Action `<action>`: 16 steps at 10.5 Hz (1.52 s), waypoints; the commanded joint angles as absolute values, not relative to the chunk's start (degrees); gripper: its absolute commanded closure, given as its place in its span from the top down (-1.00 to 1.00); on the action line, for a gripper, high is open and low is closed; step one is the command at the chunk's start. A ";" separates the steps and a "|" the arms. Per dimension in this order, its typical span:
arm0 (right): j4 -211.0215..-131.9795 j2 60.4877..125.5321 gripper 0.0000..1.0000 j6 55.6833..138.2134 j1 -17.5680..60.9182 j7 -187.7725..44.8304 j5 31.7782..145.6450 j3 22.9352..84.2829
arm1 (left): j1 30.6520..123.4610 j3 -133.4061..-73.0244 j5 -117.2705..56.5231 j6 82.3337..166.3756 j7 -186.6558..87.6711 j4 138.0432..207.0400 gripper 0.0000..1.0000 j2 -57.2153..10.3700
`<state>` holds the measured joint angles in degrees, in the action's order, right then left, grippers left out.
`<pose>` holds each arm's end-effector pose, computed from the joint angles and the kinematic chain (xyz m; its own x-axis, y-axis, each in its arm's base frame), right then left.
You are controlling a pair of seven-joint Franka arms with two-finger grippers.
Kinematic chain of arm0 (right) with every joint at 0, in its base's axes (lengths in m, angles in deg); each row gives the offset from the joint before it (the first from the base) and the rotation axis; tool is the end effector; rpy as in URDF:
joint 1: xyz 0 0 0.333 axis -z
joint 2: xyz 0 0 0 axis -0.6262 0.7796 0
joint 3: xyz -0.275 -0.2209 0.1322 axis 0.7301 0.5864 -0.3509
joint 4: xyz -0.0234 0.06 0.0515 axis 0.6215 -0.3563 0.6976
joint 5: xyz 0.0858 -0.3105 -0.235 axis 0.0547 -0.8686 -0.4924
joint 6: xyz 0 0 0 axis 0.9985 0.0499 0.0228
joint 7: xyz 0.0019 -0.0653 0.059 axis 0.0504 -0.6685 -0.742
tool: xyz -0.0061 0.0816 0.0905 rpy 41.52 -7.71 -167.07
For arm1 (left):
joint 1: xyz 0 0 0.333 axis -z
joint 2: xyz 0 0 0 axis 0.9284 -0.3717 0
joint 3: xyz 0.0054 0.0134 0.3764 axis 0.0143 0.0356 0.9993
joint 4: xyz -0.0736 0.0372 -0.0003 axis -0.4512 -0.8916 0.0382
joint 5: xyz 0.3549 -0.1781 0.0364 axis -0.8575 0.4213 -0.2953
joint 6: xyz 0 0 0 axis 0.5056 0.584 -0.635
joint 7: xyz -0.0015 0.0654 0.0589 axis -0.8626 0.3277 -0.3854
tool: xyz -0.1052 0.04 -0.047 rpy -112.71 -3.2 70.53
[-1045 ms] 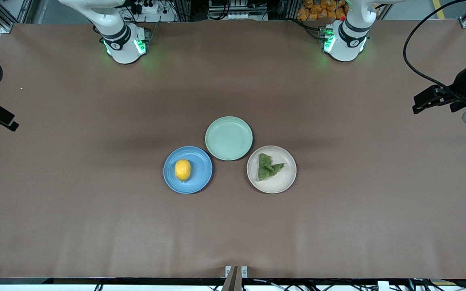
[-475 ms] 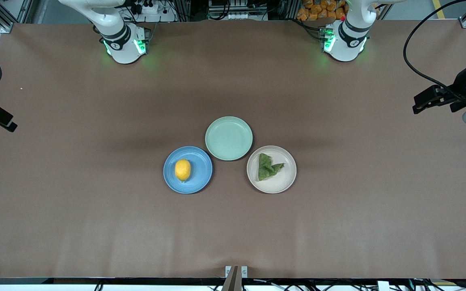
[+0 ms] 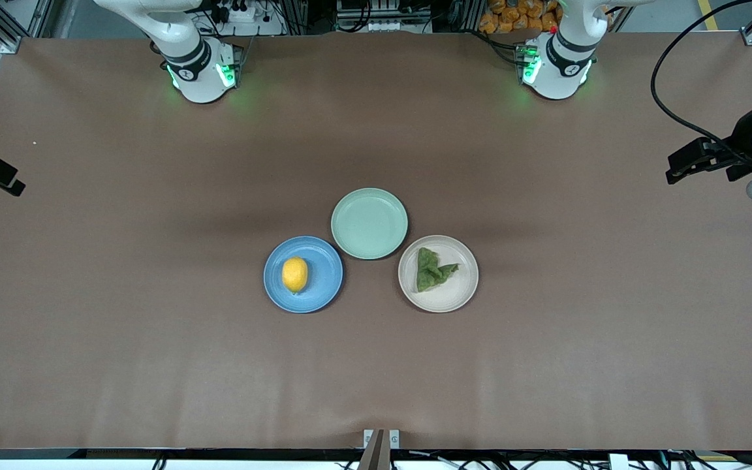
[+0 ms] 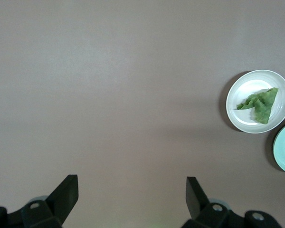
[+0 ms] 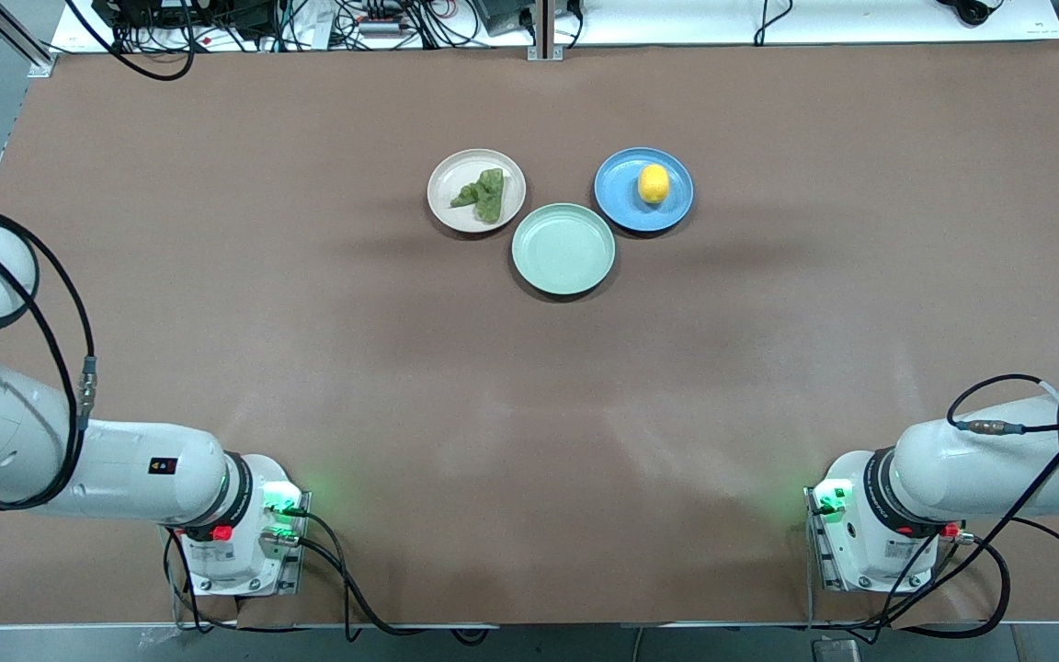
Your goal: Place lemon and lettuce in plates
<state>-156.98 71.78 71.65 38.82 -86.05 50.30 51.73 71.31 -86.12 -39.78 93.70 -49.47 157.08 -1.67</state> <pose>0.5761 -0.0386 0.6954 0.9717 -0.2272 0.0650 -0.2288 -0.9733 0.0176 0.5775 -0.0417 0.6751 0.9989 0.0381 -0.0287 0.0379 -0.9992 -0.0091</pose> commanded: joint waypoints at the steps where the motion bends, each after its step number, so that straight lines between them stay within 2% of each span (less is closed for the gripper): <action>1: -156.14 72.62 1.00 70.01 37.98 -86.17 50.63 52.64 | 71.17 -85.94 -39.54 92.53 -47.96 156.06 1.00 -1.84; 10: -156.06 73.06 1.00 63.95 35.17 -90.74 52.12 53.78 | 71.17 -85.94 -39.54 92.53 -48.05 156.06 1.00 -1.84; 16: -155.71 73.33 1.00 63.68 35.17 -89.78 53.10 53.43 | 71.17 -85.94 -39.54 92.53 -48.32 156.06 1.00 -1.84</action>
